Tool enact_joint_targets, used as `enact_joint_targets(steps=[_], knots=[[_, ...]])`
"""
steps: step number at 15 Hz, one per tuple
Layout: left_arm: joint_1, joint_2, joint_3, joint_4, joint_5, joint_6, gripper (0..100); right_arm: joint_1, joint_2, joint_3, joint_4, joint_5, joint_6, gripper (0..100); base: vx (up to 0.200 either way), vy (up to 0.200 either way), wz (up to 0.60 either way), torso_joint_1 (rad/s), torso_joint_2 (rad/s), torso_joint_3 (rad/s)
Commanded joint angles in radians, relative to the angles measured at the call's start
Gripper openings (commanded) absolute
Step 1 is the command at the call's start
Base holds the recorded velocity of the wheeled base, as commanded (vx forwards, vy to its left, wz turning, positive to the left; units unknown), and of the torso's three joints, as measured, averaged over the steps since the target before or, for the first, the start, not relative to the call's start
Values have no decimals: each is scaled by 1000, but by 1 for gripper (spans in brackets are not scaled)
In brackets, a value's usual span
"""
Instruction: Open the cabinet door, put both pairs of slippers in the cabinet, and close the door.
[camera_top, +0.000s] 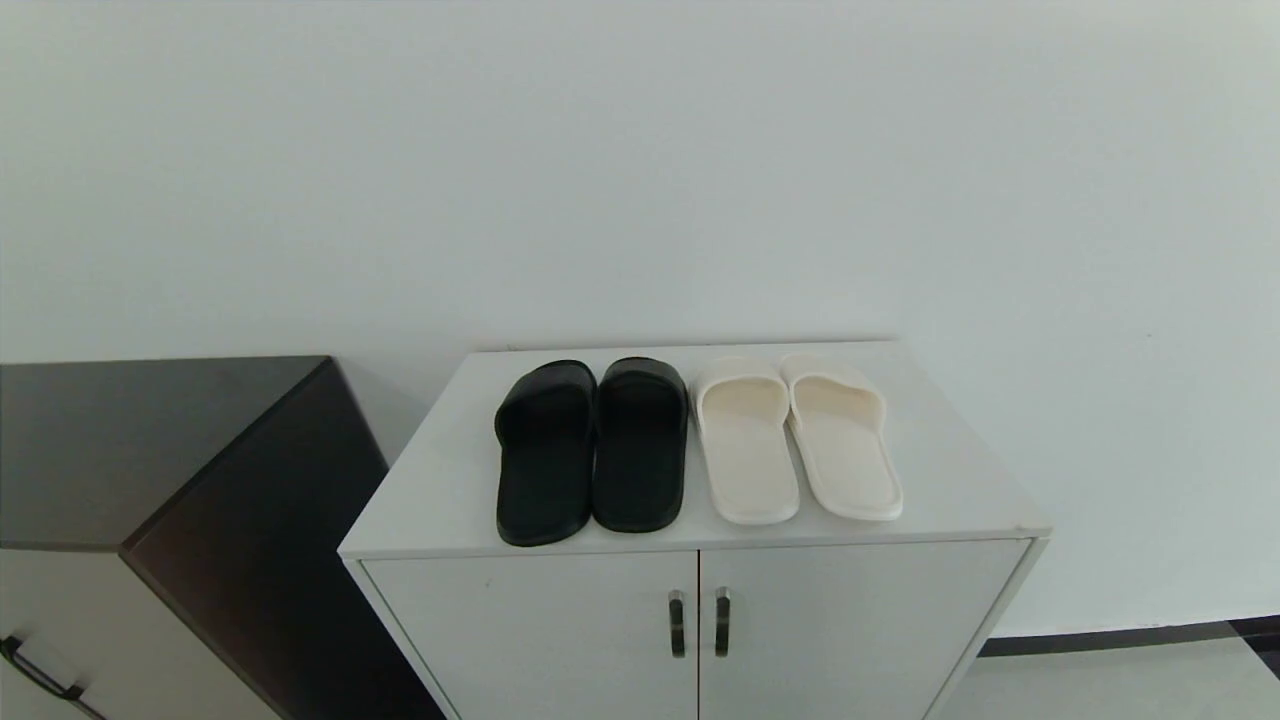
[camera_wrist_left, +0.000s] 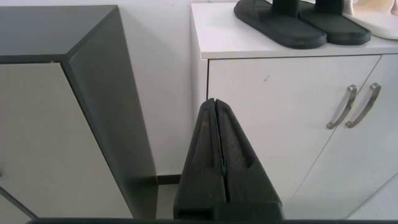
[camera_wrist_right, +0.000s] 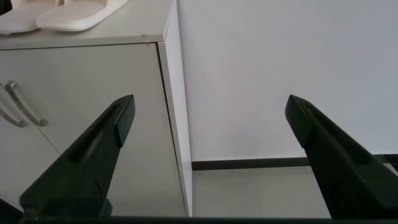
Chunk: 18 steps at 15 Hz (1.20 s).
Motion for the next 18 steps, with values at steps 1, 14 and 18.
enact_joint_targets(steps=[1, 14, 18], knots=[[0, 2, 0, 0, 0, 0, 0, 2, 1, 0, 0, 1, 6, 100, 0, 0, 0, 0, 0, 0], [0, 2, 0, 0, -1, -20, 0, -2, 1, -3, -2, -12, -62, 100, 0, 0, 0, 0, 0, 0], [-1, 2, 0, 0, -1, -19, 0, -3, 4, -5, -3, -13, -63, 100, 0, 0, 0, 0, 0, 0]])
